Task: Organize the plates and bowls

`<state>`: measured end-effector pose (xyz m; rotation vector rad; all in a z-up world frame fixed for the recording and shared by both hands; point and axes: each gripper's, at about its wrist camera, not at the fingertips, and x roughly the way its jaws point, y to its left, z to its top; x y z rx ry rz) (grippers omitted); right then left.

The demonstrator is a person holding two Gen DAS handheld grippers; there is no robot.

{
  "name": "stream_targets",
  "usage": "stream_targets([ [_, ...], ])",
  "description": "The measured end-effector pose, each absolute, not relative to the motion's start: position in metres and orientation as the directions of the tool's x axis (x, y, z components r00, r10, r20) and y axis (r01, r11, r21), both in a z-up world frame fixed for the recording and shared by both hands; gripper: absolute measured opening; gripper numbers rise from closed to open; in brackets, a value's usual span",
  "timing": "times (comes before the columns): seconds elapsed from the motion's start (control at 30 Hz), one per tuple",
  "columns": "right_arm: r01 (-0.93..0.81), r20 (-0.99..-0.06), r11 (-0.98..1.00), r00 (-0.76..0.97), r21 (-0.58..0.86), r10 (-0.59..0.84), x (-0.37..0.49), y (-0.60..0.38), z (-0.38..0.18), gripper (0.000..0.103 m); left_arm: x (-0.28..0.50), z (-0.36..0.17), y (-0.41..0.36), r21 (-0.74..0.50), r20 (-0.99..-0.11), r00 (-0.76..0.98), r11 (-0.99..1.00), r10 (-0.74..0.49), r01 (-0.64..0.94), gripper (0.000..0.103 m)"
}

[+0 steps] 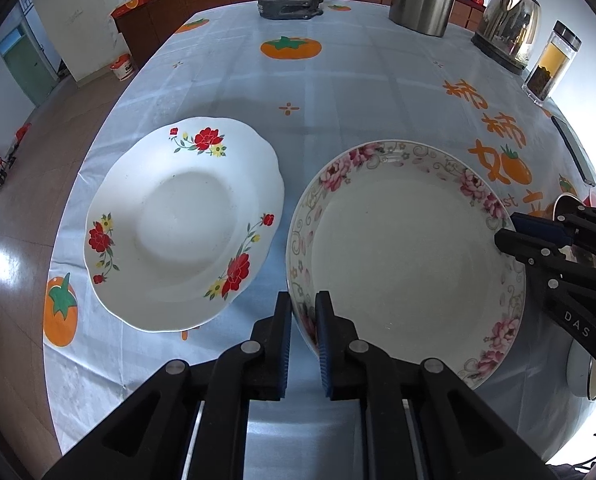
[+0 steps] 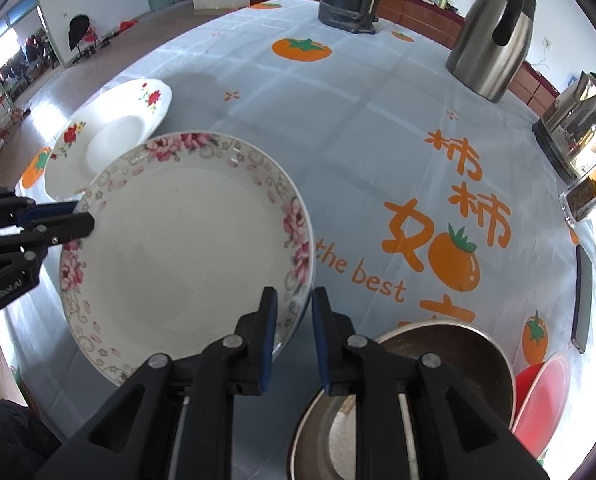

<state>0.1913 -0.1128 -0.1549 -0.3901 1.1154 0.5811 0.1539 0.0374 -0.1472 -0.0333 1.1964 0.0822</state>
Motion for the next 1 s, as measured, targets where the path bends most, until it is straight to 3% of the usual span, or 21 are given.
stream_targets([
  [0.27, -0.606, -0.91, 0.795, 0.324, 0.01, 0.259, 0.192, -0.115, -0.153, 0.02, 0.154, -0.147, 0.037, 0.017, -0.931, 0.363, 0.996, 0.046, -0.082, 0.013],
  [0.5, -0.594, -0.9, 0.804, 0.343, 0.015, 0.27, 0.19, -0.118, -0.148, 0.033, 0.154, -0.147, 0.037, 0.017, -0.931, 0.363, 0.996, 0.046, -0.082, 0.013],
  [1.0, -0.588, -0.883, 0.809, 0.373, 0.013, 0.286, 0.187, -0.116, -0.138, 0.037, 0.154, -0.147, 0.038, 0.013, -0.93, 0.366, 0.996, 0.043, -0.084, 0.013],
])
